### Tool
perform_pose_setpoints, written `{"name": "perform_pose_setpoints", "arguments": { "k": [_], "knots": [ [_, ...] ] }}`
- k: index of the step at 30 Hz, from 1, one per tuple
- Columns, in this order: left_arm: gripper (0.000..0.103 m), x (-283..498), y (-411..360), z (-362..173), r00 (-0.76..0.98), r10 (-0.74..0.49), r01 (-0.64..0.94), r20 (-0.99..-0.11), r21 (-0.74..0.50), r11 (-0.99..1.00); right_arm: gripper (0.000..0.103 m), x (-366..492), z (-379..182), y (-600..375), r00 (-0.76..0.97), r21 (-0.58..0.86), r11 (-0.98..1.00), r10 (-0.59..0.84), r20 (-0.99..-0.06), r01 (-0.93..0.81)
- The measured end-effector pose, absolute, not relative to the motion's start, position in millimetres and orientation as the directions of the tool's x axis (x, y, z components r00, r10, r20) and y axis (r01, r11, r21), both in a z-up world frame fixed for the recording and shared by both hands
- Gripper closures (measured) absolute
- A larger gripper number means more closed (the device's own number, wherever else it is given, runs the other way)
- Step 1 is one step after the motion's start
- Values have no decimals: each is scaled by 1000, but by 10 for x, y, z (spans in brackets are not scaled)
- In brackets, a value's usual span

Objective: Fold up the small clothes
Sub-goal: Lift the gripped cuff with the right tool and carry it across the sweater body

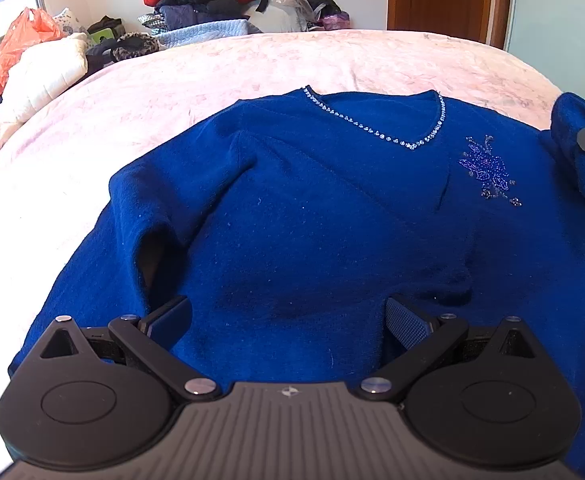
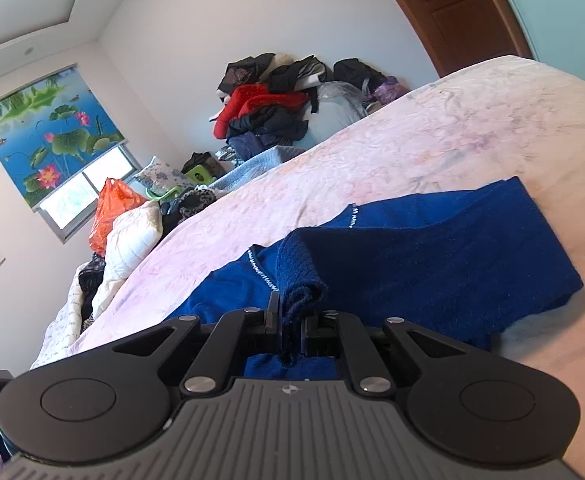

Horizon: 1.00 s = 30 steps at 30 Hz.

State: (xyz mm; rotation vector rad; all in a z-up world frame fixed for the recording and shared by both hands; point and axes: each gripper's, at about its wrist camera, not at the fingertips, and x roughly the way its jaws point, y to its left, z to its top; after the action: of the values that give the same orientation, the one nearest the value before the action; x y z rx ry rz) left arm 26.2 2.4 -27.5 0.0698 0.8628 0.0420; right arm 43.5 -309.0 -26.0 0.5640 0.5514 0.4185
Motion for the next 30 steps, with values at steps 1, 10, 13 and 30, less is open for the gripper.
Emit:
{"name": "perform_pose_setpoints", "arguments": {
  "k": [1, 10, 13, 30],
  "knots": [
    [0, 261, 18, -272, 650, 66, -8, -757, 79, 997, 91, 455, -249, -3070, 774, 602, 767, 515, -369, -223],
    [0, 268, 49, -248, 656, 74, -11, -751, 88, 996, 91, 606, -242, -2870, 743, 615, 745, 561, -365, -260],
    [0, 290, 52, -229, 667, 87, -13, -740, 105, 994, 91, 664, -252, -2804, 734, 624, 737, 570, -369, -259],
    [0, 437, 243, -250, 668, 123, -60, -734, 112, 992, 91, 1004, -168, -2411, 701, 616, 730, 604, -380, -296]
  ]
}}
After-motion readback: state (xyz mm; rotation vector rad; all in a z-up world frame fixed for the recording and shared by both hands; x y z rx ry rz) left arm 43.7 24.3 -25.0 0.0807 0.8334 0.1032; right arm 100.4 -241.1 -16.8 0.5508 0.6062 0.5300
